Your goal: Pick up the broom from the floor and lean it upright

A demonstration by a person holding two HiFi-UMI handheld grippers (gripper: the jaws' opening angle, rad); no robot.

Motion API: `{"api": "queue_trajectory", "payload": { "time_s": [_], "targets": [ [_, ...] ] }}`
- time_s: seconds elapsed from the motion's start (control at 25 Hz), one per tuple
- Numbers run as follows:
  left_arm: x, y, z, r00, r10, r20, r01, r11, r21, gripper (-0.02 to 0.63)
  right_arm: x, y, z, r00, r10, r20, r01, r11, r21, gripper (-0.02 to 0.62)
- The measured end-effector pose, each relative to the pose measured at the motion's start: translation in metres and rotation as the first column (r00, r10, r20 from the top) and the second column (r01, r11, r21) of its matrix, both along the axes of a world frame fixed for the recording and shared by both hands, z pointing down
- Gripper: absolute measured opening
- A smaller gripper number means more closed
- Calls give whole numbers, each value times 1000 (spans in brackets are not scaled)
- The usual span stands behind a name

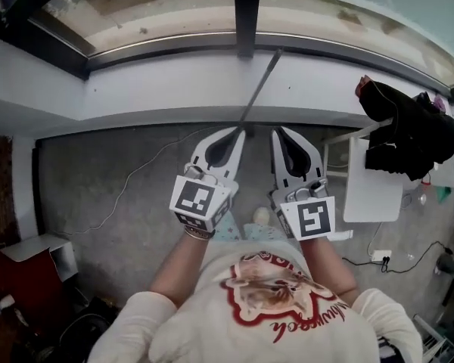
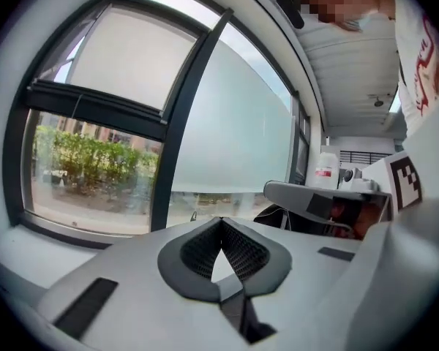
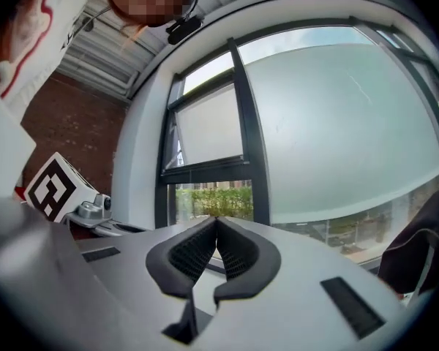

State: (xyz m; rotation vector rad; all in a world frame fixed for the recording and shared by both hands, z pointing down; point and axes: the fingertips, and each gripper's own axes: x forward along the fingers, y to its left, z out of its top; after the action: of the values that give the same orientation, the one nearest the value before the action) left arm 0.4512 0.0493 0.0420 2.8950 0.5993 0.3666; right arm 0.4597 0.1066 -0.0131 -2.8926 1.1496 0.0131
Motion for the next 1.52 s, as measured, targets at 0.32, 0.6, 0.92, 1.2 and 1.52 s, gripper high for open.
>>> {"api": "queue_trajectory", "payload": {
  "time_s": [0.32,0.6,0.92,1.2,1.52],
  "targets": [
    [-90,30,-74,990,-97,-99,108,988,111,20,-60,32,-49,994,-104,-22,105,990,90,25],
    [-157,37,-93,980,-107,-170,128,984,122,20,-130,43,-67,988,-124,-96,132,988,82,25],
    [-305,70,-100,972,-68,-226,94,990,109,20,-265,89,-71,987,-58,-149,70,995,74,25],
    [-437,103,-87,983,-33,-180,47,996,70,20,-410,115,-76,989,-46,-143,57,996,71,25],
    [-475,138,-112,972,11,-234,6,997,73,20,-447,145,-97,983,-45,-180,56,997,57,25]
  ]
}}
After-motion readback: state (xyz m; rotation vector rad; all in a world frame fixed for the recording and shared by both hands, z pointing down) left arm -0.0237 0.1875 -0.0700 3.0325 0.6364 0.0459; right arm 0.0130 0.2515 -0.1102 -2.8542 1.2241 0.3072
